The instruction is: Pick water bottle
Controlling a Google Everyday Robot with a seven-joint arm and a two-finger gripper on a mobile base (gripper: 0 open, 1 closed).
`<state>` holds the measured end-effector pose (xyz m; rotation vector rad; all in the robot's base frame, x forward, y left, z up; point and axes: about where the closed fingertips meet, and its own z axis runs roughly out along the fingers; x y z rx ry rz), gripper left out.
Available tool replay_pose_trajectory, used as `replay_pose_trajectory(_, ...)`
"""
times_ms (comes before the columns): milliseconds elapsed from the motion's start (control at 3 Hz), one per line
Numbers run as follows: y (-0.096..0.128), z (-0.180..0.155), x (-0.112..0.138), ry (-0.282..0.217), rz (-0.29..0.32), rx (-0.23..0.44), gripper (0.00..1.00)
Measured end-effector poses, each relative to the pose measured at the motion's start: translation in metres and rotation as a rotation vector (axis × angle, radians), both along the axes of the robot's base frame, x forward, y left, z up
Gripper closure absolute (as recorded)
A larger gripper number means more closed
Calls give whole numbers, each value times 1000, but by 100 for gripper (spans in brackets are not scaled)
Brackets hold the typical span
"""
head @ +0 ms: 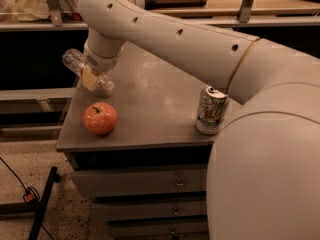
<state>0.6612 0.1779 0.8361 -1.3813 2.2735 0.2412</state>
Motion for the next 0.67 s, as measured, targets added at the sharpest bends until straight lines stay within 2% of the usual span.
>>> replay_pose_trajectory(333, -11, 24, 8, -19, 3, -13, 100)
replay_pose_trajectory(667, -13, 27, 9, -21, 1, -13, 100)
